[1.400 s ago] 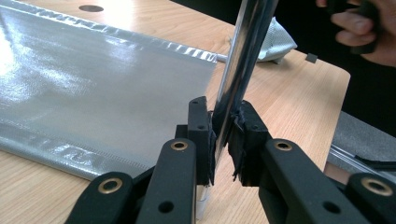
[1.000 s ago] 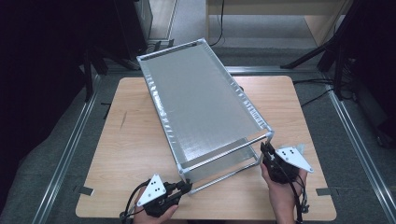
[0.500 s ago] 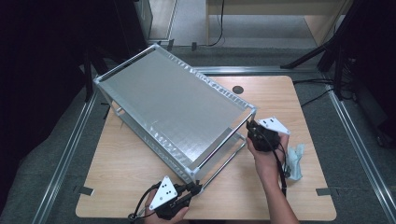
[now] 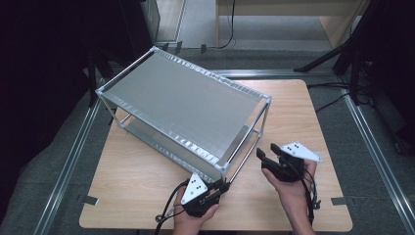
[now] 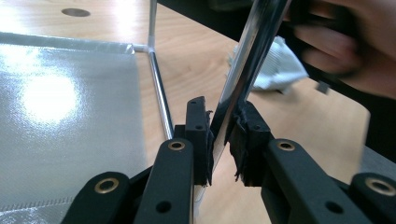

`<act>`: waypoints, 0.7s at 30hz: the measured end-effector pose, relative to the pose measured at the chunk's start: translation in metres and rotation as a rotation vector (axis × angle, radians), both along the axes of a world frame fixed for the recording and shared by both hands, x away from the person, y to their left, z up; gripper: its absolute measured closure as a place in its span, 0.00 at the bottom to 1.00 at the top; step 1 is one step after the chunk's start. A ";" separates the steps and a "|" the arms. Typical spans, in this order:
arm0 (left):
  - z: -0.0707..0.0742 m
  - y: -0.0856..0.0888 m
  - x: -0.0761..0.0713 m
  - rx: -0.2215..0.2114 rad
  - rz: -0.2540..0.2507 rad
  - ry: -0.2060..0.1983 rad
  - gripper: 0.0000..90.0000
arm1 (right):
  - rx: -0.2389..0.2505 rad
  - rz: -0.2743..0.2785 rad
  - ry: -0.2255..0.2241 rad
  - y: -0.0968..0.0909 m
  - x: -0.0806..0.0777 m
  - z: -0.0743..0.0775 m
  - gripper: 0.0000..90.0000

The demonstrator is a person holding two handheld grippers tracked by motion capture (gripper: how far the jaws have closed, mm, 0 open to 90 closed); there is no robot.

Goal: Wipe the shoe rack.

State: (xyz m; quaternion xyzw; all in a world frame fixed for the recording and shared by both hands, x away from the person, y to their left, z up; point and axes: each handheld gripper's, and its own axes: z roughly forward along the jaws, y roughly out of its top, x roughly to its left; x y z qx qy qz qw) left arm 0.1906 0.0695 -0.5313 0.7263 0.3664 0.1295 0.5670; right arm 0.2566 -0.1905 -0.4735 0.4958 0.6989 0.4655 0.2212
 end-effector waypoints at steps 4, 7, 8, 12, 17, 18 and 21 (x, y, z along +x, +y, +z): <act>0.002 -0.006 0.011 0.001 0.038 -0.028 0.74 | -0.024 0.054 -0.039 0.003 -0.028 -0.001 0.48; 0.005 0.002 0.011 -0.008 0.028 -0.025 0.58 | -0.003 0.064 -0.073 0.004 -0.042 -0.006 0.44; 0.005 0.007 0.009 -0.006 0.023 -0.029 0.53 | 0.005 0.061 -0.077 0.004 -0.045 -0.008 0.43; 0.004 0.037 -0.008 -0.001 0.023 -0.025 0.44 | 0.032 0.095 -0.057 0.007 -0.053 -0.016 0.31; 0.003 0.086 -0.025 0.013 0.117 -0.014 0.41 | 0.045 0.205 -0.038 0.038 -0.062 -0.020 0.17; 0.003 0.095 -0.026 0.020 0.145 -0.005 0.41 | 0.029 0.224 -0.034 0.047 -0.064 -0.022 0.17; 0.003 0.118 -0.024 0.031 0.221 0.003 0.41 | -0.045 0.239 -0.050 0.074 -0.066 -0.027 0.19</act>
